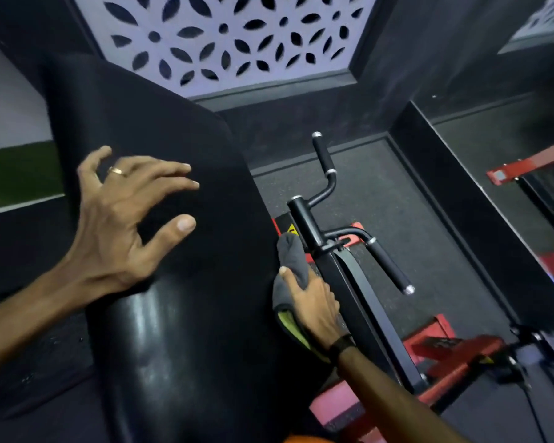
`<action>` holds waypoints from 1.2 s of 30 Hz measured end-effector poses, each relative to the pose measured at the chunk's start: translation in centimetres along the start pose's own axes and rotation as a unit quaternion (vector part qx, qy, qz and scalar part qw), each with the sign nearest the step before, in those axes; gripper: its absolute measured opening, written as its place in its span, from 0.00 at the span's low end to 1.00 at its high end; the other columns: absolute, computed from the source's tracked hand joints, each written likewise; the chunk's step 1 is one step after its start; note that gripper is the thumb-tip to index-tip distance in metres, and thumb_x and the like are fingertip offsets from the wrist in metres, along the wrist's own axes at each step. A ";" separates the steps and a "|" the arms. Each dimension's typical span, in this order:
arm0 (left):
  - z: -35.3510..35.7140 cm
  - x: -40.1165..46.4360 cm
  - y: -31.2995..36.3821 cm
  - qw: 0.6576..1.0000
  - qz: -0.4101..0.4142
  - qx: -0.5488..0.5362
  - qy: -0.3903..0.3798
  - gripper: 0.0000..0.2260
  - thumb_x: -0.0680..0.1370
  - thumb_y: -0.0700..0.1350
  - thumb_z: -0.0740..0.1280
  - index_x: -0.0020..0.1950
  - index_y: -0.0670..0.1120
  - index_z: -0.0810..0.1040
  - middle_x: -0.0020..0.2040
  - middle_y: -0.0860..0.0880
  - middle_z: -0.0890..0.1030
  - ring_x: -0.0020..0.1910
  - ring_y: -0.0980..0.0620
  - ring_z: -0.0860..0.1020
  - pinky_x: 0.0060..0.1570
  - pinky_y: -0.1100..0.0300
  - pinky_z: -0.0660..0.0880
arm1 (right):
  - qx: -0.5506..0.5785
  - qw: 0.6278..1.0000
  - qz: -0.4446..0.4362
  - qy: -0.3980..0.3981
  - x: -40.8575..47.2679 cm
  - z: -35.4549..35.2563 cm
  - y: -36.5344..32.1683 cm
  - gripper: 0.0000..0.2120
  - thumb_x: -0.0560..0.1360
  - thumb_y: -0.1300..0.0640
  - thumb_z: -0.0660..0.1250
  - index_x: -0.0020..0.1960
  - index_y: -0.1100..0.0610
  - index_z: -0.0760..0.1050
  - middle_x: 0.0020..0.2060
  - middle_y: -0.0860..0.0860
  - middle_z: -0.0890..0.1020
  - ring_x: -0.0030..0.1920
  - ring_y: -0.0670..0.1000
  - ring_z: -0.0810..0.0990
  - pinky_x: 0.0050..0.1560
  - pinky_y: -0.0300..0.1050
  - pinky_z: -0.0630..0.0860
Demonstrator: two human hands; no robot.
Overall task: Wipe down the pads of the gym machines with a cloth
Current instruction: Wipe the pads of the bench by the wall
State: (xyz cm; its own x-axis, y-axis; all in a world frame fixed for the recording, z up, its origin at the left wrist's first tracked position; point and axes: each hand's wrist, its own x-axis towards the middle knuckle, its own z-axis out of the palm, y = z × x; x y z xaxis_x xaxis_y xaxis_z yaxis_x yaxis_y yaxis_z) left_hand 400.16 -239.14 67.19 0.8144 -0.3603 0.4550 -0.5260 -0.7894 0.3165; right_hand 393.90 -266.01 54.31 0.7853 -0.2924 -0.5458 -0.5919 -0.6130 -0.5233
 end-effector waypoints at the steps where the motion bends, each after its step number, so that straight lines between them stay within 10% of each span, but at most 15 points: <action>1: 0.0 0.0 0.1 1.000 -0.004 0.003 -0.004 0.24 0.79 0.60 0.57 0.58 0.45 0.83 0.64 0.48 0.80 0.64 0.44 0.77 0.70 0.32 0.54 | 0.007 1.000 -0.010 0.000 0.8 0.2 -0.7 0.30 0.76 0.30 0.58 0.67 0.49 0.73 0.62 0.57 0.79 0.65 0.62 0.74 0.66 0.58 0.65; 21: -0.2 4.7 -5.3 0.992 -0.122 0.026 -0.029 0.28 0.80 0.63 0.56 0.77 0.54 0.67 0.82 0.52 0.58 0.81 0.52 0.54 0.76 0.37 0.38 | 0.025 0.974 -0.221 -0.044 19.4 2.8 -20.4 0.34 0.80 0.33 0.56 0.81 0.44 0.54 0.73 0.60 0.69 0.71 0.64 0.69 0.70 0.61 0.65; 36: 0.3 4.7 -5.4 0.978 -0.201 0.043 0.041 0.37 0.80 0.69 0.49 0.82 0.46 0.56 0.83 0.52 0.52 0.82 0.53 0.50 0.76 0.46 0.33 | 0.054 0.955 -0.292 0.017 20.3 4.5 -25.7 0.31 0.80 0.37 0.59 0.77 0.52 0.63 0.74 0.55 0.68 0.74 0.59 0.65 0.73 0.58 0.62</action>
State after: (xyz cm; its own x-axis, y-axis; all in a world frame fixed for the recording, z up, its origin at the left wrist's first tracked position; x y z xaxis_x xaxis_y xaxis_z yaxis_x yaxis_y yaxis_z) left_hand 406.93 -236.75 67.35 0.9270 0.0248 0.3743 -0.1431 -0.8991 0.4138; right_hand 424.26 -252.93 53.73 0.9914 0.0522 -0.1199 -0.0649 -0.5997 -0.7976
